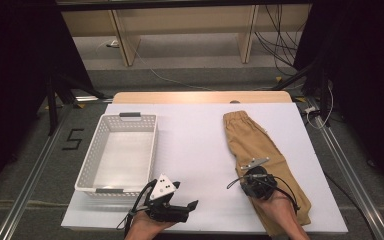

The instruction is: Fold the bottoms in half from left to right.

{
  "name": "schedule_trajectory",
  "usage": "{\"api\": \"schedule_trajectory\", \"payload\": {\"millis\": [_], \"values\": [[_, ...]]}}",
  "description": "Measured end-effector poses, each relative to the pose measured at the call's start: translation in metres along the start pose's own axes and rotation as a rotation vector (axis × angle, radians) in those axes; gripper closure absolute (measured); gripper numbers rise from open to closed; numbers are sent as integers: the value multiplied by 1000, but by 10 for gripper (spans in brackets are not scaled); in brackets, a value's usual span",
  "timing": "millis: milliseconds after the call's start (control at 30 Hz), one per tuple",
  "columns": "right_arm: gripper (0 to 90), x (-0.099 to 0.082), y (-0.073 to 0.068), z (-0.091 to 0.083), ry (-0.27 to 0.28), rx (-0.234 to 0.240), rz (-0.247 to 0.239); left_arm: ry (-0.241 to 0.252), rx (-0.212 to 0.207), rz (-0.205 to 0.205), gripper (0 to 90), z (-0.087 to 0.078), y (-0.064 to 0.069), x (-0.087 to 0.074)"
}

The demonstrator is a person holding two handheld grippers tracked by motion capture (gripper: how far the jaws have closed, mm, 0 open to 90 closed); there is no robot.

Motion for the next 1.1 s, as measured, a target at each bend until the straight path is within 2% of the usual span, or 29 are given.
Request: {"api": "schedule_trajectory", "payload": {"millis": [67, 133, 200, 267, 400, 633, 767, 900, 1100], "values": [[840, 0, 1, 0, 2, -15, 1, -2, 1, 1, 187, 0, 0, 0], [864, 1, 1, 0, 2, -25, -1, -1, 1, 1, 187, 0, 0, 0], [870, 1, 1, 0, 8, -16, 11, -3, 3, -4, 187, 1, -1, 0], [872, 3, -1, 0, 16, 14, 22, -4, 4, -3, 187, 1, -1, -1], [873, 12, -14, -1, 37, 50, 8, -7, 7, -8, 187, 1, -3, -1], [873, 38, -43, 5, 61, 107, -19, -5, 17, -14, 187, 0, -7, -2], [873, 52, -60, 7, 81, 168, -17, -2, 21, -16, 187, -1, -8, -2], [873, 60, -75, 11, 82, 201, -27, -2, 21, -18, 187, -1, -9, -1], [866, 69, -84, 13, 89, 246, -7, -4, 23, -21, 187, -1, -9, -2]]}}
Point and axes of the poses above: each handheld gripper's, and its own axes: z roughly forward along the jaws, x roughly out of its top, y roughly to its right, the point moved 4 cm from there along z, roughly forward along the jaws, and after that the axes turned 3 degrees about -x, right-handed, at the moved point
